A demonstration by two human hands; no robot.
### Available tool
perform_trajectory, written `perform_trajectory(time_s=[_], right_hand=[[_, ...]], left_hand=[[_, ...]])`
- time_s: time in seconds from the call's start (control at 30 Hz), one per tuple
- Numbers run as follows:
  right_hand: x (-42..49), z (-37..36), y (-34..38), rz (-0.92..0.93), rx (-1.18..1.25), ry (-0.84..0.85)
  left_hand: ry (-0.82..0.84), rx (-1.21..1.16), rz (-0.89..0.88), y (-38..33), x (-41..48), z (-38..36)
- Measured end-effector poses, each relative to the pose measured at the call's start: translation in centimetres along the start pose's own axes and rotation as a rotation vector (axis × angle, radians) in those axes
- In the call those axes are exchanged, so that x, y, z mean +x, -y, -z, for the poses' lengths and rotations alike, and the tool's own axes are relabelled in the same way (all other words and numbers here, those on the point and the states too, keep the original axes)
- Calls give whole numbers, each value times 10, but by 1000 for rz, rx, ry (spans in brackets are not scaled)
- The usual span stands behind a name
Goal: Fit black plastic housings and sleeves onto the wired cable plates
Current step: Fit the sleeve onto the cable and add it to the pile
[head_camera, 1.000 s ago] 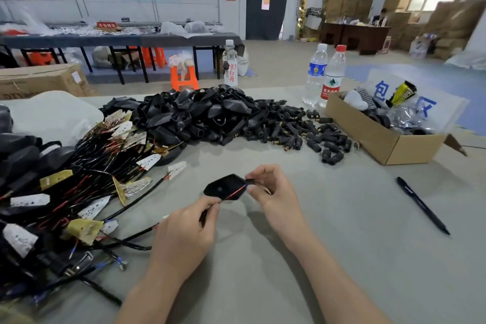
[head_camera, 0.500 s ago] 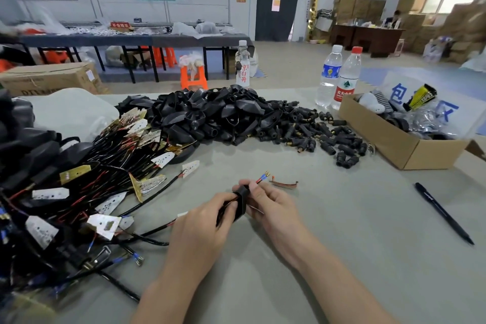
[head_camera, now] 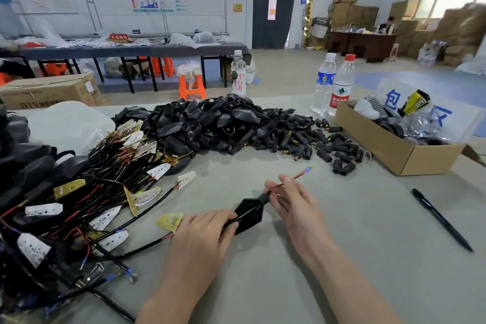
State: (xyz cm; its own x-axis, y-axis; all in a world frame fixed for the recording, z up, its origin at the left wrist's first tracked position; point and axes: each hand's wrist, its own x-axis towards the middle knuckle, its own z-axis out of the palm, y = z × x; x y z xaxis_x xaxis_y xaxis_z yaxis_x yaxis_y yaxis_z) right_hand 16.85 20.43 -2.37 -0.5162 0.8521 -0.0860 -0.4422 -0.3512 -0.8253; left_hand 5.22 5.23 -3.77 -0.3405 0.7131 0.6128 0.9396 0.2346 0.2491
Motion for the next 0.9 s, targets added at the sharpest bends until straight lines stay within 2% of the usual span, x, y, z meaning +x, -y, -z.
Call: perform_trajectory(time_s=[0.17, 0.33, 0.47, 0.57, 0.7, 0.9], right_hand=[[-3, -4, -5, -13, -159, 92], [-10, -9, -2, -101, -25, 205], [-18, -18, -14, -185, -23, 311], [-13, -19, -13, -146, 37, 243], [0, -5, -4, -67, -24, 88], [6, 4, 5, -18, -133, 93]], left_hand=[[-49, 8, 20, 3, 0, -3], [-115, -39, 15, 1, 2, -5], [-142, -46, 15, 1, 4, -5], [-112, -42, 34, 1, 3, -2], [-93, -51, 193, 3, 4, 1], [74, 26, 332, 10, 3, -2]])
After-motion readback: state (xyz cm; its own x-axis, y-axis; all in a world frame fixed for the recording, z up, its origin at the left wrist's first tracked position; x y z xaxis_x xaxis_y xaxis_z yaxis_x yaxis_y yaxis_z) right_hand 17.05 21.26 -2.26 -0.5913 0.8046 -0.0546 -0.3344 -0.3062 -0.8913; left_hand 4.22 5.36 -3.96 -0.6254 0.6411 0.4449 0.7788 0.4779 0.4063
